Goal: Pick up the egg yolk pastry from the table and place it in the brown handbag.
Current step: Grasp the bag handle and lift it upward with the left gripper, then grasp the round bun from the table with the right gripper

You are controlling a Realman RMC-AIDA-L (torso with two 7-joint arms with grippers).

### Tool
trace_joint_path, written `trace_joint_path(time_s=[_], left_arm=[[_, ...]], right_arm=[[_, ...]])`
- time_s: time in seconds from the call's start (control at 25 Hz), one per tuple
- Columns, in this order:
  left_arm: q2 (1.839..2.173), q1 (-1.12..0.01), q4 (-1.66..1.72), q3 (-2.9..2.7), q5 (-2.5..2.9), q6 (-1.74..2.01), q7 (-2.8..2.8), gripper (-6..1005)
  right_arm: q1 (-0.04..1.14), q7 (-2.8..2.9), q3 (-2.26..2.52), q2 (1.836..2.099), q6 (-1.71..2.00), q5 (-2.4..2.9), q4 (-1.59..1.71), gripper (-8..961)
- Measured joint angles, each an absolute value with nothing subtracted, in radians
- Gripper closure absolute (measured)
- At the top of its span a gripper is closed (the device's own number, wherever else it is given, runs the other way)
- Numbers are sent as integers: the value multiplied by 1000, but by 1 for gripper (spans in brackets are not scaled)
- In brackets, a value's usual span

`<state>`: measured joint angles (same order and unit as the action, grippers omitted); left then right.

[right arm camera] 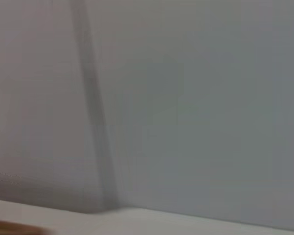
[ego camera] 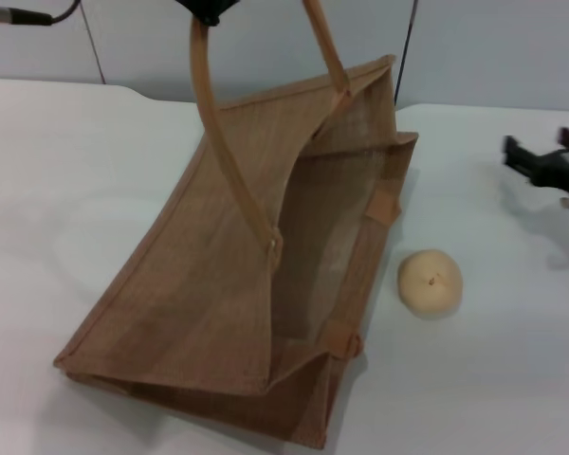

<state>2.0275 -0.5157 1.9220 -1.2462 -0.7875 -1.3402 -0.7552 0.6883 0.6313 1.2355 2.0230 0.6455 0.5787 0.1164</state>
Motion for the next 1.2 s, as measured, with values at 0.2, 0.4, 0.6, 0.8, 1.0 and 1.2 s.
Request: trace_joint_path(time_s=[0.2,0.4,0.6,0.8,1.0,1.2], left_arm=[[2028,-523,1947,-1222,-755,-1386,-747,877],[2028,-525,1947,-1214,-748,-1397,-746,877],[2028,-520,1947,-1214,-747,-1398,-749,877],[2028,-518,1944,-1214,-732,-1399,-752,877],[2028,-522,1943,-1218,-732,-1400,-753,876],[2028,-523,1942,-1221,-732,-1401,-753,876]], right_arm=[[633,927,1490,1977,746,679,233,77],[524,1218,1520,1916,784,966,440,76],[449,1471,1450,1878,935,1270,613,77],[422,1547,1290,1892,1145,1433,680,73],[434,1595,1215,1933,1204,1614,701,72],[480,1662,1155,1989,1178,1823,701,73]])
